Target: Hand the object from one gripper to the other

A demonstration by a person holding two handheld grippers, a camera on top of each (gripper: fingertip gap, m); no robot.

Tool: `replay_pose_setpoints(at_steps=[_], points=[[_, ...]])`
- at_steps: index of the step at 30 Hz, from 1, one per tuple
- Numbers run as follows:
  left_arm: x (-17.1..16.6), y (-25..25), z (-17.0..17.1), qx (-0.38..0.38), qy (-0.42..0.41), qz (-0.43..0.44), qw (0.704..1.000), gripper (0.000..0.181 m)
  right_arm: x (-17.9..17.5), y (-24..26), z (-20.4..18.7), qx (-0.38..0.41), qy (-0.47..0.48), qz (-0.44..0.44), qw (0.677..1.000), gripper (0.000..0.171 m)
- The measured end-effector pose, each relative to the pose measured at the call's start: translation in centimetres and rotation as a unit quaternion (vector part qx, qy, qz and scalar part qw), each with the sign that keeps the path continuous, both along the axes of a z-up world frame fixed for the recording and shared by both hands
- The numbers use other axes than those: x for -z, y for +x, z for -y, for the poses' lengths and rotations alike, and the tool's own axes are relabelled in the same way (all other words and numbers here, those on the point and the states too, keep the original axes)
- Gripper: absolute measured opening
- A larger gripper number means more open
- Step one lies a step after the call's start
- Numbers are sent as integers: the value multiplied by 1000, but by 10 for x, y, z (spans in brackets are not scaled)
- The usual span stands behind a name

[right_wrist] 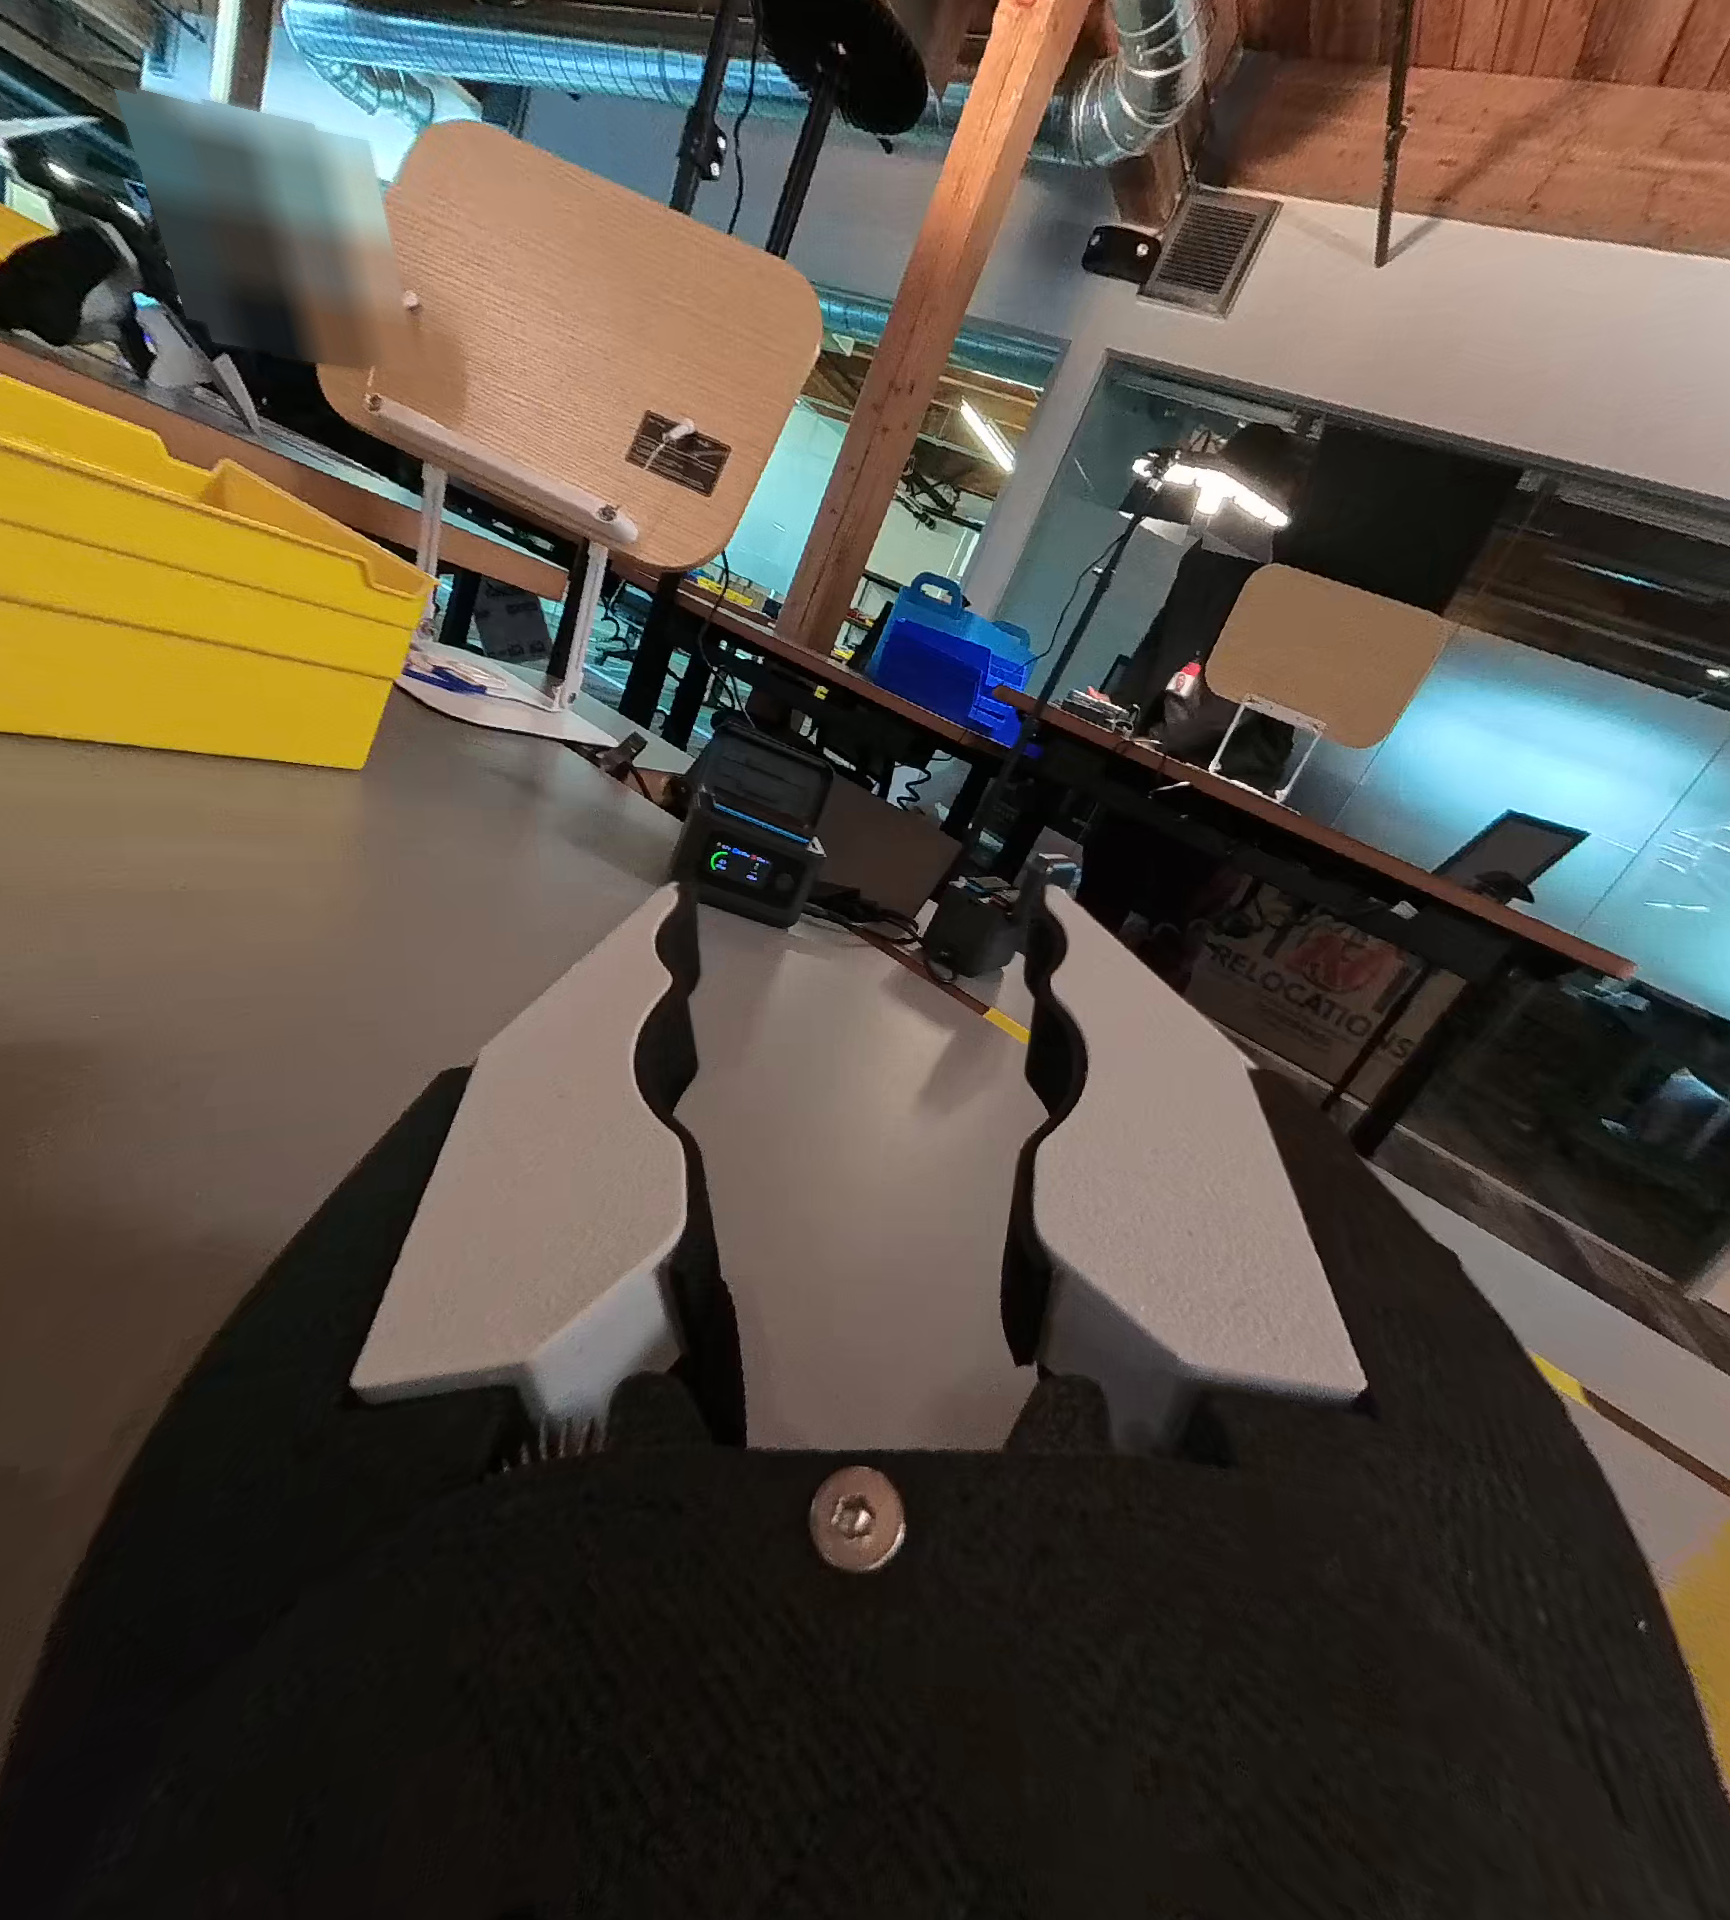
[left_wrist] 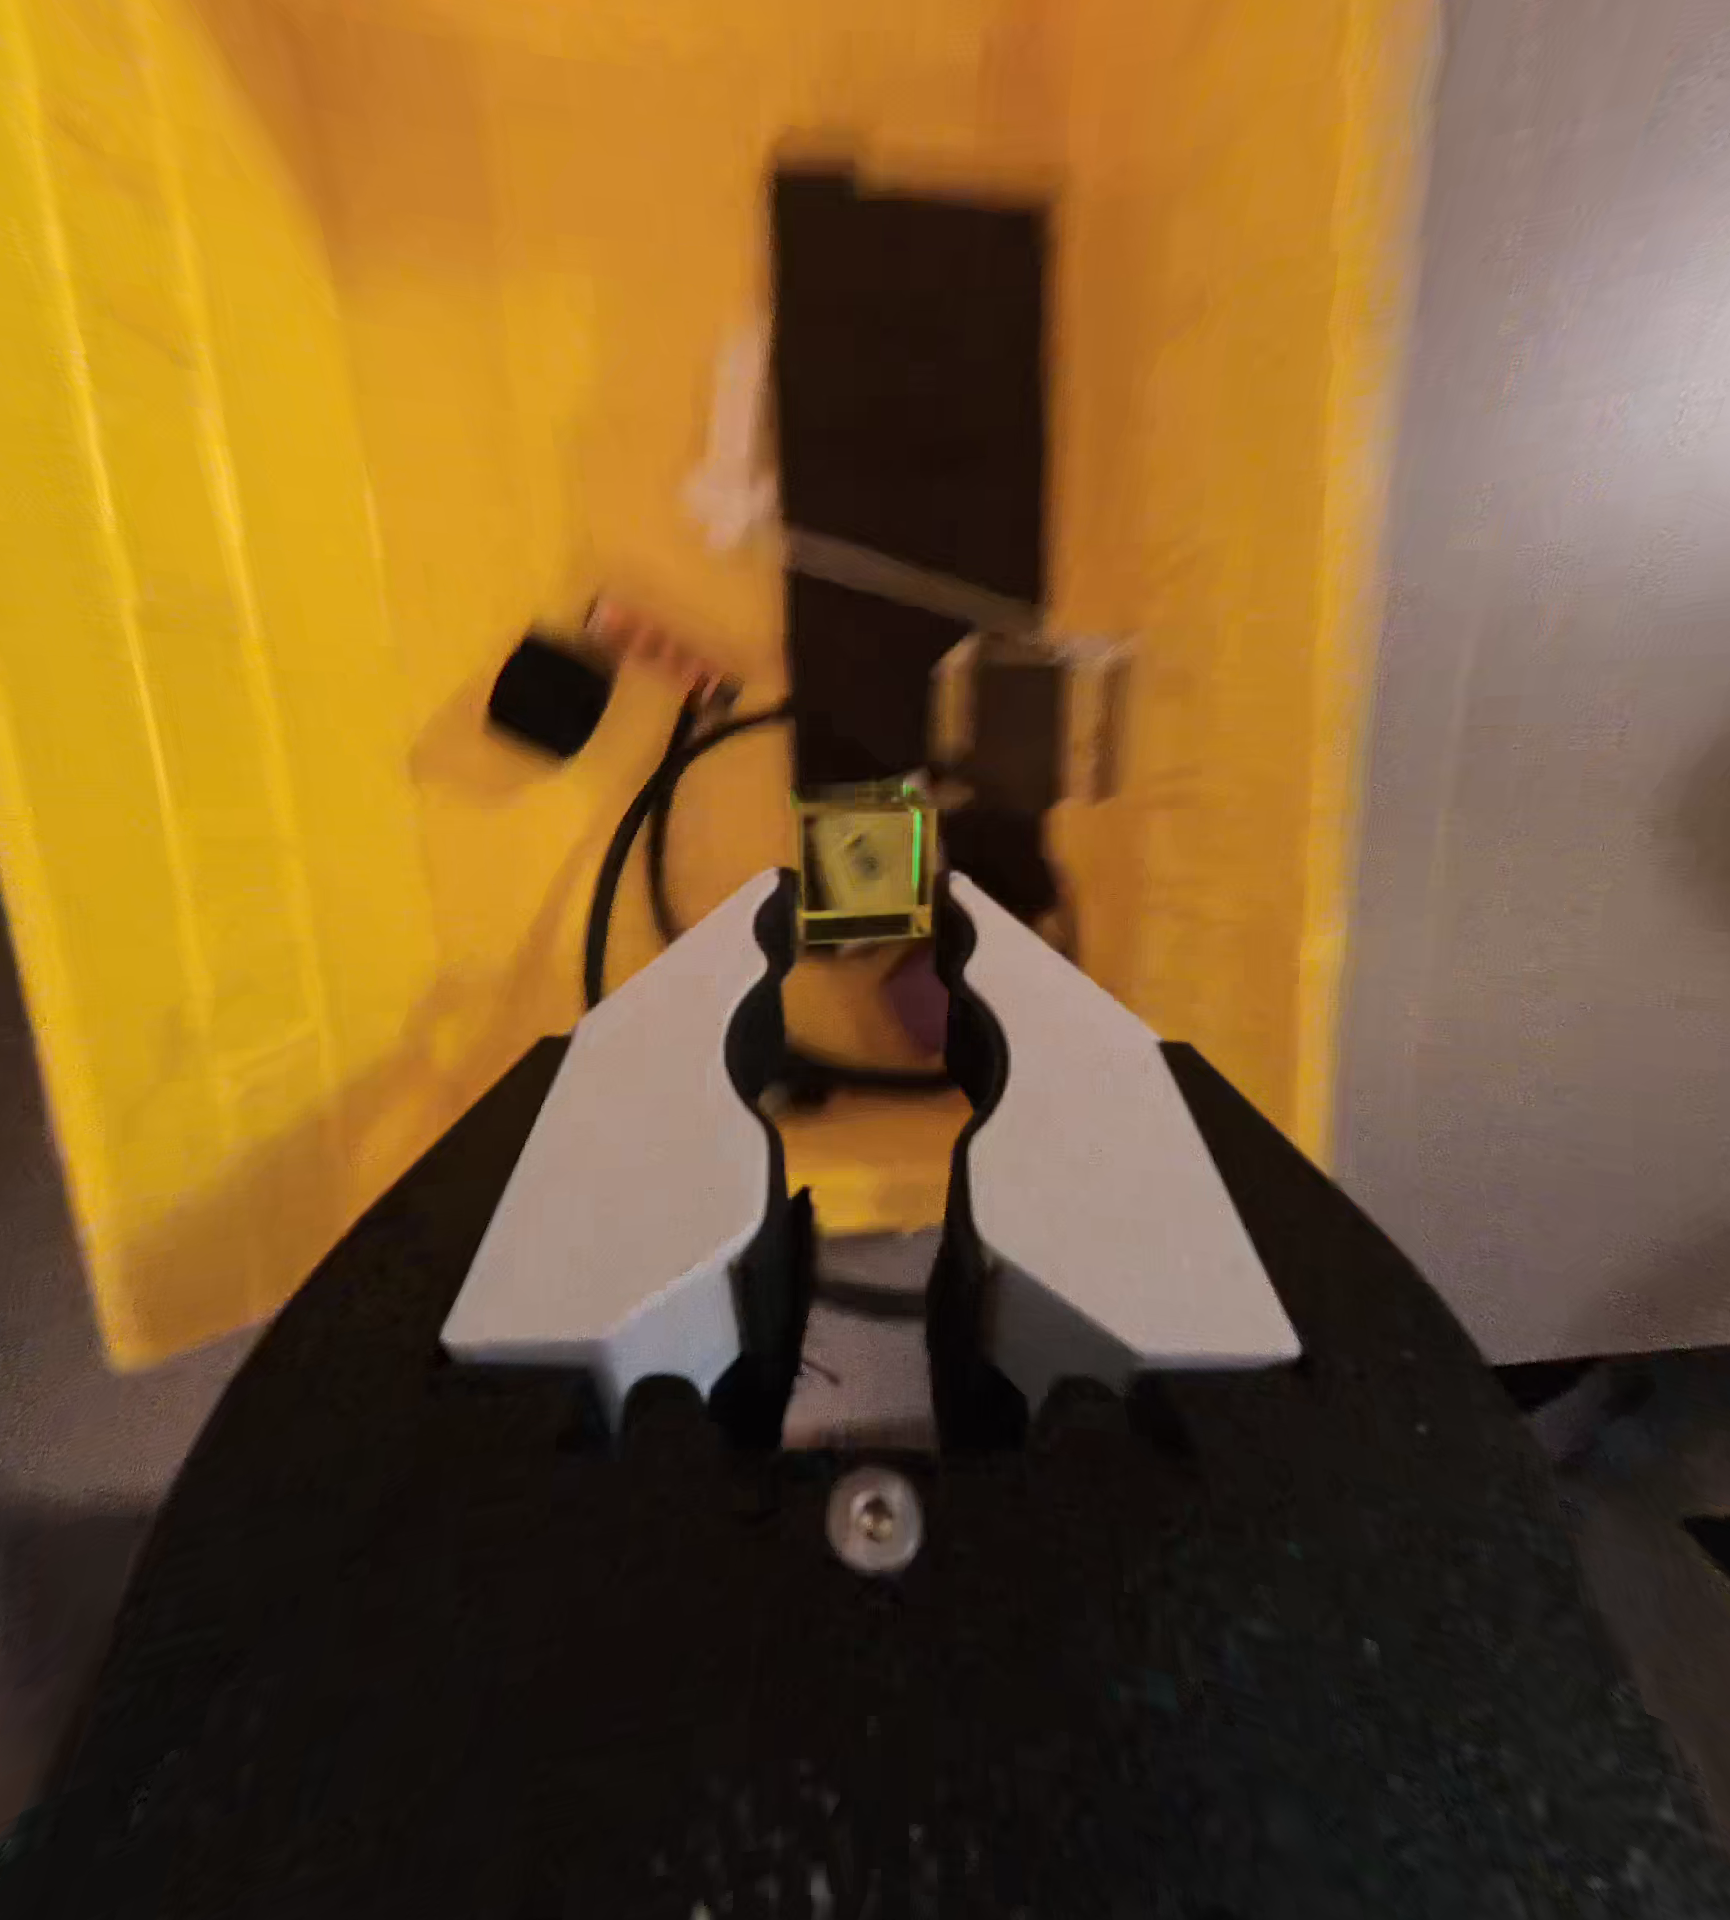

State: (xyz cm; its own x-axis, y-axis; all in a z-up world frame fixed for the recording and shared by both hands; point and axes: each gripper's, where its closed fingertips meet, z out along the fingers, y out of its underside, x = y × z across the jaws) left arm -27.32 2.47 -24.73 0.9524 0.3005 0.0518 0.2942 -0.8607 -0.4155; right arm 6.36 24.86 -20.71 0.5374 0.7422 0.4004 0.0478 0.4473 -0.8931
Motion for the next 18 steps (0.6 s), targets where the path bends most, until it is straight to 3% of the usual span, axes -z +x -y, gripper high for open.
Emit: replay_pose_setpoints(at_steps=[1,3,5,8,12,18], points=[[-20,16,-17,33,70,8,997,24,0,-1,2,-7,-2,-1,1000,62],[-65,63,-51,126,213,26,968,24,-2,-3,8,-28,-5,-5,1000,62],[-104,122,-75,228,335,35,913,24,-7,-5,17,-63,-7,-14,998,57],[-120,203,-104,306,430,73,847,24,-13,-3,33,-122,19,-6,992,54],[-89,294,-136,374,444,231,781,23,-15,11,50,-174,73,23,982,53],[-41,349,-160,400,348,491,691,23,10,23,50,-173,140,105,969,54]])
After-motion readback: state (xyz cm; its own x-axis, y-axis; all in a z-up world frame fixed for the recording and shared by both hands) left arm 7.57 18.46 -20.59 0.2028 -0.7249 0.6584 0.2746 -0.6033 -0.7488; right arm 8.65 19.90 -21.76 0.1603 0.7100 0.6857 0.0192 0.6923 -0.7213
